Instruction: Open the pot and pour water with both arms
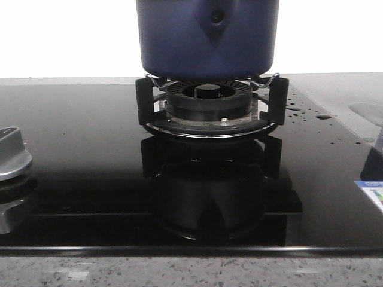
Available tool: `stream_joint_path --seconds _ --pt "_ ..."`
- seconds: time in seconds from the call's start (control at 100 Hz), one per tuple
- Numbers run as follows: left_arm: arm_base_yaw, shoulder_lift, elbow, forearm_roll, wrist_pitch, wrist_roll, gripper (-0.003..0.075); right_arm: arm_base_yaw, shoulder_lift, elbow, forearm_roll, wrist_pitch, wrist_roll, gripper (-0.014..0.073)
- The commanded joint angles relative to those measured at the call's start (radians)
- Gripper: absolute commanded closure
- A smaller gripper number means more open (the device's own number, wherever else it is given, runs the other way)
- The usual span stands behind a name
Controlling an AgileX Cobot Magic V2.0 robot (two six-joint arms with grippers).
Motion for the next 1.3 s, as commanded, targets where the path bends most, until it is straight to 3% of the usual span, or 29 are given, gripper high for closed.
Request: stream_joint_path --seconds 0.0,0.09,0.2,0.28,0.41,0.5,0.84,1.29 --pt "0.002 -0.032 0.046 -0.010 -0.043 -0.013 0.0740 -0.001 0.004 -0.017 0.015 -0.013 -0.022 0.0657" --pt "0.002 -0.032 0.046 -0.010 -0.045 -0.013 0.0741 0.009 0.002 0.013 0.097 0.002 -0.094 0.0657" --pt "0.002 -0.032 0.046 -0.010 -0.046 -0.013 0.0741 0.009 -0.012 0.072 0.518 0.036 -0.503 0.0657" --pt "0.002 -0.032 0.046 -0.010 -0.048 -0.013 0.0740 0.007 -0.040 0.109 0.731 0.065 -0.762 0.0657" --pt "0.002 -0.032 0.046 -0.010 -0.049 -0.013 0.0741 -0.003 -0.100 0.190 0.944 0.062 -0.902 0.0657" --pt "0.002 -0.032 0.046 -0.010 -0.049 -0.013 0.0740 -0.011 -0.142 0.241 0.953 0.059 -0.902 0.0657" --pt "0.002 -0.032 0.046 -0.010 -0.049 -0.013 0.0741 -0.013 -0.275 0.239 0.953 0.360 -0.902 0.0657" --pt "0.002 -0.032 0.046 -0.010 -0.049 -0.013 0.0741 -0.013 -0.274 0.239 0.953 0.356 -0.903 0.0657"
